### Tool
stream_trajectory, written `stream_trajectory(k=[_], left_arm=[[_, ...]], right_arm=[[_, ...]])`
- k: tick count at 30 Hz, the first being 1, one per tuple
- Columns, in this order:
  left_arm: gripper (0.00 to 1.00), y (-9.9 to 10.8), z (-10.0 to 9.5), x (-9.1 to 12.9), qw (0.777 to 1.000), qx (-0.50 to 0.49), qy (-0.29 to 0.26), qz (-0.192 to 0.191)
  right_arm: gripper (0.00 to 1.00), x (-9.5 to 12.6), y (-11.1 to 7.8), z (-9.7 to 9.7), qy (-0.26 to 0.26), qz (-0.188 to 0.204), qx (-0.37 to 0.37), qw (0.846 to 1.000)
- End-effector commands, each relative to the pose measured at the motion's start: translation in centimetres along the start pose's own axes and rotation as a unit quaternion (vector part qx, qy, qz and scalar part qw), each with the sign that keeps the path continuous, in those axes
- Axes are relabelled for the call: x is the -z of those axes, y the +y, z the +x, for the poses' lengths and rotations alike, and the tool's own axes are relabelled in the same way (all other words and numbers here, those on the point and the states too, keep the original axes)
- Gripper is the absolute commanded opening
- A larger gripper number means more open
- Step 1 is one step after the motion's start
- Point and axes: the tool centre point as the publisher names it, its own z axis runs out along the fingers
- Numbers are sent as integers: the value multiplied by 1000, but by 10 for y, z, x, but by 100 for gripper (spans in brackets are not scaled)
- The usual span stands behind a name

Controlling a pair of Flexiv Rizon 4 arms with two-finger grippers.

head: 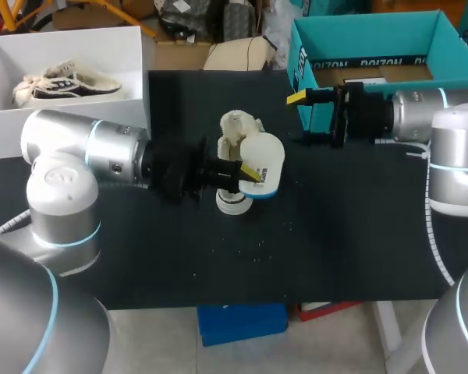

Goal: Take the shoe out of the shoebox, open the shoe tongue, remove and reinsert the insole, then place the shoe into the shoebox

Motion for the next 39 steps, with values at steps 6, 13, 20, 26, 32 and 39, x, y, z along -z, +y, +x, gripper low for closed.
stream_trajectory(k=[6, 13, 20, 26, 32, 39], left_arm=[[0, 10, -5, -1, 999, -29, 24, 37], [0, 9, -1, -1, 999, -34, 15, 34], [0, 18, 21, 17, 991, -130, -5, -15], [0, 39, 30, 30, 983, -181, -21, -34], [0, 61, 30, 32, 975, -218, -9, -35], [0, 81, 29, 30, 975, -219, -7, -34]], right_arm=[[100, -2, 0, -1, 0, -1, 0, 1000], [100, -2, 0, -1, 0, -1, 0, 1000], [100, -2, 0, -1, 0, -1, 0, 1000], [100, -2, 0, -1, 0, -1, 0, 1000], [100, -2, 0, -1, 0, -1, 0, 1000], [100, -2, 0, -1, 0, -1, 0, 1000]])
